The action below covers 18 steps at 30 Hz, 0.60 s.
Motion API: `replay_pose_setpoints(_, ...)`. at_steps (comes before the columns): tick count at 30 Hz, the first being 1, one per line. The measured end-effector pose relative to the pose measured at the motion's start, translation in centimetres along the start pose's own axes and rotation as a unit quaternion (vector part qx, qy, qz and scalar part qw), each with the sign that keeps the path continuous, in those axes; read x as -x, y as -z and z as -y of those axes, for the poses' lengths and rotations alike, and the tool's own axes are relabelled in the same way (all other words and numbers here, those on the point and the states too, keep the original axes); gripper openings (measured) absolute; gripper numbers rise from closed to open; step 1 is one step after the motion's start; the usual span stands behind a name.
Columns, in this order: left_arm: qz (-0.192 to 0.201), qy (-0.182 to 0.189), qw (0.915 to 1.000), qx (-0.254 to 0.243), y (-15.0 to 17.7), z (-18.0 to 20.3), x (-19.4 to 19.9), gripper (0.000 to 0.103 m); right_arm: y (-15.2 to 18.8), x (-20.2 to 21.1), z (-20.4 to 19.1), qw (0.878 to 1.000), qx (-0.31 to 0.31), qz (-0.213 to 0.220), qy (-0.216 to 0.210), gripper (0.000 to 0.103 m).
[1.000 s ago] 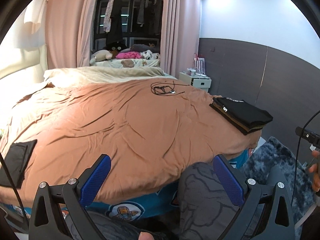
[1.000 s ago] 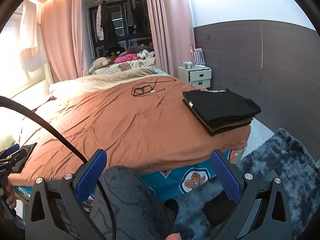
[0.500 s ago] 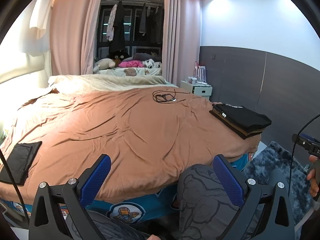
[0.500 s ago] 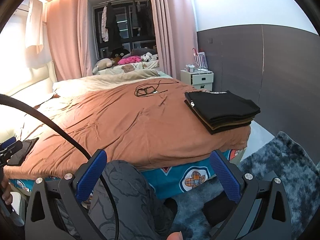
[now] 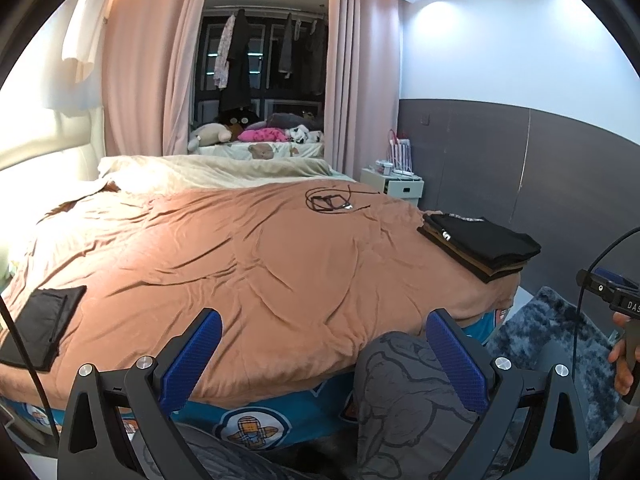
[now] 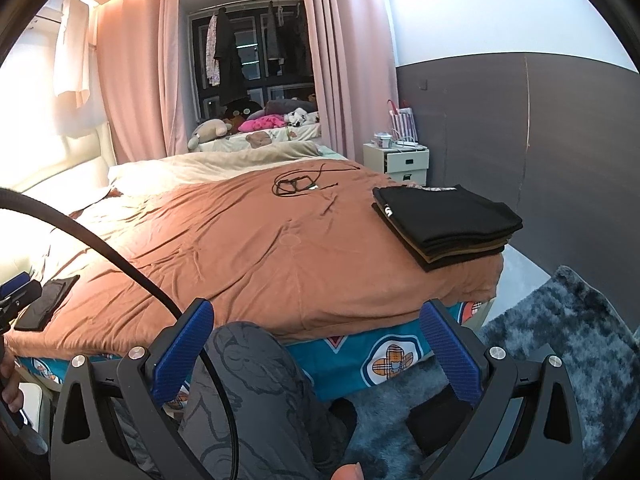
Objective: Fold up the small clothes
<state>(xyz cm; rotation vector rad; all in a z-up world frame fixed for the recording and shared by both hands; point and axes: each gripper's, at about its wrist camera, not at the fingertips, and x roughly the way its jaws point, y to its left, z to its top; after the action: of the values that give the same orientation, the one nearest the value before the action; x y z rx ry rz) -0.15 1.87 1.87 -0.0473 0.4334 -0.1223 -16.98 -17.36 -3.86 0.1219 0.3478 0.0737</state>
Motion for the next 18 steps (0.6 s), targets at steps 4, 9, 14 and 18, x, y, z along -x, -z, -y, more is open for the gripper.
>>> replay_pose_setpoints(4,0.001,0.0,1.0,0.004,-0.04,-0.24,0.17,0.103,-0.01,0.04,0.0,1.0,0.001,0.001,-0.002,0.103)
replay_pose_setpoints(9,0.003,-0.002,1.0,0.004,-0.11,-0.28,0.16,0.103,0.08,0.09,-0.27,1.0,0.003,0.001,-0.003,0.103)
replay_pose_setpoints(14,0.004,-0.003,1.0,0.003,-0.11,-0.23,0.19,0.103,0.14,0.13,-0.49,1.0,0.004,0.001,-0.003,0.103)
replay_pose_setpoints(18,0.004,-0.003,1.0,0.003,-0.06,-0.23,0.27,0.103,0.15,0.17,-0.55,1.0,0.004,0.001,-0.003,0.103)
